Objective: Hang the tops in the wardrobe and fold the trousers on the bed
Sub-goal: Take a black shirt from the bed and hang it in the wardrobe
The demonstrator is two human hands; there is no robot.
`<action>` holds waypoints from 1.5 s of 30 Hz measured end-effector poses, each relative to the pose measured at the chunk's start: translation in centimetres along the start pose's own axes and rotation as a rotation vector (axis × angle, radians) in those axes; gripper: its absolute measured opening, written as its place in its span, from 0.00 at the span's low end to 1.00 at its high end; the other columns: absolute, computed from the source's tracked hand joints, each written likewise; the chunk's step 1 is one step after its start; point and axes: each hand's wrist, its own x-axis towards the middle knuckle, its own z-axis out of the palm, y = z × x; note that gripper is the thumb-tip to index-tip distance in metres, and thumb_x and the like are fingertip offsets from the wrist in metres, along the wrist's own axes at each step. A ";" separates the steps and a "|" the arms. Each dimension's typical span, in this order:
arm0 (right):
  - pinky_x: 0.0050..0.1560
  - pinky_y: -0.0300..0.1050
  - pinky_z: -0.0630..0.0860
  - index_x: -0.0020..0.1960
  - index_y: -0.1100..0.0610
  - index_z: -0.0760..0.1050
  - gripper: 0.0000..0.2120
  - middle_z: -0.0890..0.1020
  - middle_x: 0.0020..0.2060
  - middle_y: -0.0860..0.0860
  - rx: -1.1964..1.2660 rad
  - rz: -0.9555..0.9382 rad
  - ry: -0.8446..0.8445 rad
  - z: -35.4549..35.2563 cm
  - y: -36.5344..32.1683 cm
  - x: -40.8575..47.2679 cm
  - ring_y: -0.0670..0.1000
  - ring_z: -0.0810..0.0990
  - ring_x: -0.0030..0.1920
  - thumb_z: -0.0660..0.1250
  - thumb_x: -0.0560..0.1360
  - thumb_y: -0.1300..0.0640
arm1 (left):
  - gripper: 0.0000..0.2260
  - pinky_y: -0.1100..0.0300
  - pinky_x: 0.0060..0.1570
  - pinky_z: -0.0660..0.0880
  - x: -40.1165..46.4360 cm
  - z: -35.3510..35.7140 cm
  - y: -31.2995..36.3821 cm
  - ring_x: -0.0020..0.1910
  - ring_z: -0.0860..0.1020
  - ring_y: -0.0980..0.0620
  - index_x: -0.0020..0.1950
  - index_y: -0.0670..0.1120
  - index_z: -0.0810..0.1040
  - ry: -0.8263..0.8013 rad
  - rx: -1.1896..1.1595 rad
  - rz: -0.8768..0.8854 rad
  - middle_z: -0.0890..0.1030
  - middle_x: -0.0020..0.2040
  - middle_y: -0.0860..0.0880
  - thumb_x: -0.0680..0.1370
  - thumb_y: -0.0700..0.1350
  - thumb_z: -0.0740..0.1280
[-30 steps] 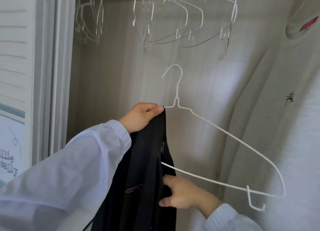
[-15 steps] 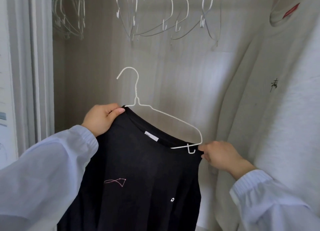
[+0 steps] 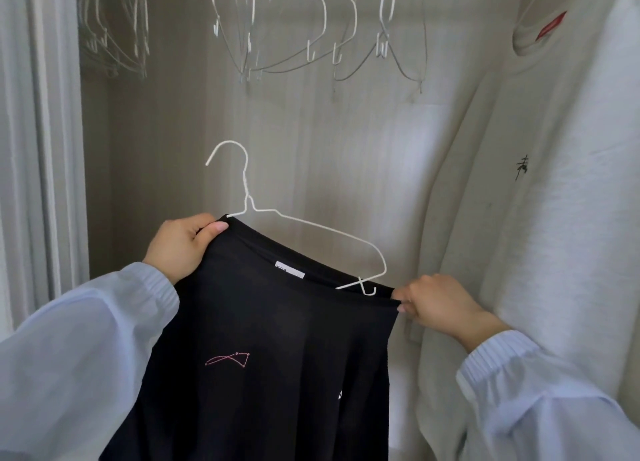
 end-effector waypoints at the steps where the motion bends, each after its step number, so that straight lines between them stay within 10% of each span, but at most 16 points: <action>1: 0.38 0.42 0.63 0.50 0.52 0.75 0.09 0.81 0.43 0.52 0.002 0.003 -0.003 -0.2 0.1 0.0 0.55 0.79 0.47 0.57 0.79 0.52 | 0.15 0.53 0.41 0.72 -0.1 0.0 0.0 0.37 0.75 0.44 0.37 0.45 0.75 -0.002 0.013 0.001 0.76 0.32 0.43 0.79 0.51 0.61; 13: 0.34 0.38 0.69 0.46 0.51 0.71 0.10 0.77 0.38 0.54 0.953 0.313 0.226 -2.8 -2.0 3.5 0.49 0.72 0.34 0.54 0.78 0.64 | 0.14 0.63 0.34 0.64 -1.5 2.9 5.1 0.31 0.70 0.59 0.39 0.49 0.77 -0.281 0.166 0.269 0.70 0.29 0.59 0.79 0.56 0.61; 17: 0.52 0.50 0.75 0.42 0.45 0.69 0.13 0.81 0.46 0.57 1.228 0.327 0.242 -4.2 -4.4 4.9 0.57 0.78 0.47 0.53 0.77 0.61 | 0.16 0.64 0.33 0.66 -1.8 4.6 7.3 0.31 0.71 0.56 0.38 0.46 0.77 -0.299 0.037 0.154 0.73 0.30 0.54 0.78 0.54 0.62; 26: 0.35 0.32 0.70 0.51 0.58 0.78 0.18 0.75 0.38 0.48 1.455 0.348 0.032 -5.5 -5.2 3.8 0.45 0.71 0.37 0.52 0.75 0.69 | 0.17 0.63 0.33 0.65 -2.8 4.8 7.2 0.29 0.67 0.55 0.32 0.49 0.70 -0.236 -0.152 -0.026 0.68 0.27 0.52 0.80 0.52 0.59; 31: 0.33 0.35 0.60 0.39 0.53 0.79 0.13 0.70 0.17 0.39 1.150 0.167 0.011 -7.2 -6.0 4.1 0.37 0.69 0.21 0.61 0.78 0.50 | 0.19 0.58 0.35 0.66 -3.1 5.5 8.3 0.29 0.68 0.53 0.33 0.45 0.69 -0.277 -0.114 0.040 0.68 0.27 0.52 0.80 0.54 0.57; 45: 0.29 0.35 0.65 0.36 0.52 0.77 0.14 0.67 0.18 0.43 1.059 0.140 0.021 -7.5 -3.3 4.5 0.43 0.64 0.21 0.61 0.79 0.52 | 0.20 0.55 0.41 0.72 -1.4 1.9 6.3 0.34 0.74 0.49 0.32 0.46 0.72 -0.218 0.016 -0.040 0.74 0.30 0.49 0.79 0.56 0.59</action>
